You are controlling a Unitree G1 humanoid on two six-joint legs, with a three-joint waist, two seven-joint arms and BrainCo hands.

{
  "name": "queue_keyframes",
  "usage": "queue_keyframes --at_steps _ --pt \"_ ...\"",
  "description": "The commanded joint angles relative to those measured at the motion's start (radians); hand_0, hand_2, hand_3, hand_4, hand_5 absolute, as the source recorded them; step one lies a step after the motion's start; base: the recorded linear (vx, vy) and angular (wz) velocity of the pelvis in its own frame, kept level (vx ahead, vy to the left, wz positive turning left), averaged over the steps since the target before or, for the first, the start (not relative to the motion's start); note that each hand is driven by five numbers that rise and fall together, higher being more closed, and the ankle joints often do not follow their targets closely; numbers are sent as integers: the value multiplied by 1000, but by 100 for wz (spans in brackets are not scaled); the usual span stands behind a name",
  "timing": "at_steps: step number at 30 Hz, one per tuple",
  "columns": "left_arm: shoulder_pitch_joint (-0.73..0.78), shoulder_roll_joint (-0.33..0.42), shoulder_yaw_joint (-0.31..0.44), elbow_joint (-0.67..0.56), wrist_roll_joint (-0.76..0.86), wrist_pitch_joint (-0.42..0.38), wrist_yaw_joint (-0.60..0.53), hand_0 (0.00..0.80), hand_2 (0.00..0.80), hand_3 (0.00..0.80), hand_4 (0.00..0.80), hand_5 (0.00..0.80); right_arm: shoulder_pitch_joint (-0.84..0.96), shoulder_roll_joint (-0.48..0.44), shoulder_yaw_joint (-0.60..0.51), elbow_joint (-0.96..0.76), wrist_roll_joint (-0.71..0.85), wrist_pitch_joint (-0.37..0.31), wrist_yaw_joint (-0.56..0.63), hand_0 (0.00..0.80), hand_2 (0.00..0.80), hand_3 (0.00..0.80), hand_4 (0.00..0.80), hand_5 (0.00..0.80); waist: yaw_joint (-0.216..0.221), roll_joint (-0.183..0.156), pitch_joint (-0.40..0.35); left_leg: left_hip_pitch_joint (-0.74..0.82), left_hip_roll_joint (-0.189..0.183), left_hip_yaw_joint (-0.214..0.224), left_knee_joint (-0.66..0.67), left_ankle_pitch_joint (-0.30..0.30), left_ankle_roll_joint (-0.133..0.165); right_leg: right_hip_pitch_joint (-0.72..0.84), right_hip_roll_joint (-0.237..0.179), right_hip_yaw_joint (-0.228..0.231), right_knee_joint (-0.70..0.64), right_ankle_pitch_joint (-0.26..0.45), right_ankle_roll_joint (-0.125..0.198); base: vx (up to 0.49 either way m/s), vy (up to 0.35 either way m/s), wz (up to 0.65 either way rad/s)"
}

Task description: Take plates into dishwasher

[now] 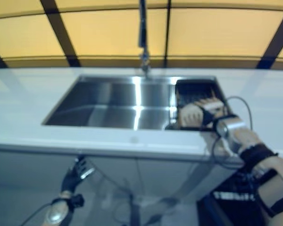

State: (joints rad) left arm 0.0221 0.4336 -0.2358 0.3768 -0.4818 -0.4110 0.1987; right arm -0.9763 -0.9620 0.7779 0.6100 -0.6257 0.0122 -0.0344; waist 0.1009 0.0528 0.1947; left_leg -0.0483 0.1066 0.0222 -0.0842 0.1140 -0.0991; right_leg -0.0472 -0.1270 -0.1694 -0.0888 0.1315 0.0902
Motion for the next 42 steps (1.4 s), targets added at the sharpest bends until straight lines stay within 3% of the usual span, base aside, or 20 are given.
queue_keyframes --at_steps 1,9,17,25,33,42 --pt "-117 37 -24 -68 35 -82 11 0 0 0 0 0 -127 -59 139 46 -133 -37 -49 0 0 0 0 0 29 -56 69 16 18 -44 -3 -21 4 2 -83 -6 14 11 43 -38 -37 2" --pt "-118 43 -36 -60 32 -100 15 0 0 0 0 0 -133 -92 170 43 -338 -90 -146 0 0 0 0 0 26 -56 69 6 21 -39 -3 -15 2 -4 -80 -10 13 11 45 -8 -6 0" --pt "-107 46 -32 -66 32 -95 23 0 0 0 0 0 -123 -131 156 45 -418 -67 -169 0 0 0 0 0 20 -60 63 10 24 -35 -3 -12 0 1 -77 -5 12 10 46 0 0 0" --pt "-88 60 -22 -77 25 -91 23 0 0 0 0 0 -142 -188 117 67 -350 17 -199 0 0 0 0 0 14 -65 57 16 25 -33 -3 -15 0 8 -72 1 10 9 46 0 0 0" --pt "-72 65 -19 -85 22 -82 17 0 0 0 0 0 -179 -232 103 83 -302 27 -223 0 0 0 0 0 9 -68 44 25 25 -31 -3 -20 -1 17 -70 6 7 7 46 9 1 0" --pt "-65 58 -13 -76 27 -81 17 0 0 0 0 0 -193 -251 97 30 -293 -6 -212 0 0 0 0 0 0 -73 30 33 28 -28 -3 -24 -3 22 -70 11 6 4 47 16 0 0"
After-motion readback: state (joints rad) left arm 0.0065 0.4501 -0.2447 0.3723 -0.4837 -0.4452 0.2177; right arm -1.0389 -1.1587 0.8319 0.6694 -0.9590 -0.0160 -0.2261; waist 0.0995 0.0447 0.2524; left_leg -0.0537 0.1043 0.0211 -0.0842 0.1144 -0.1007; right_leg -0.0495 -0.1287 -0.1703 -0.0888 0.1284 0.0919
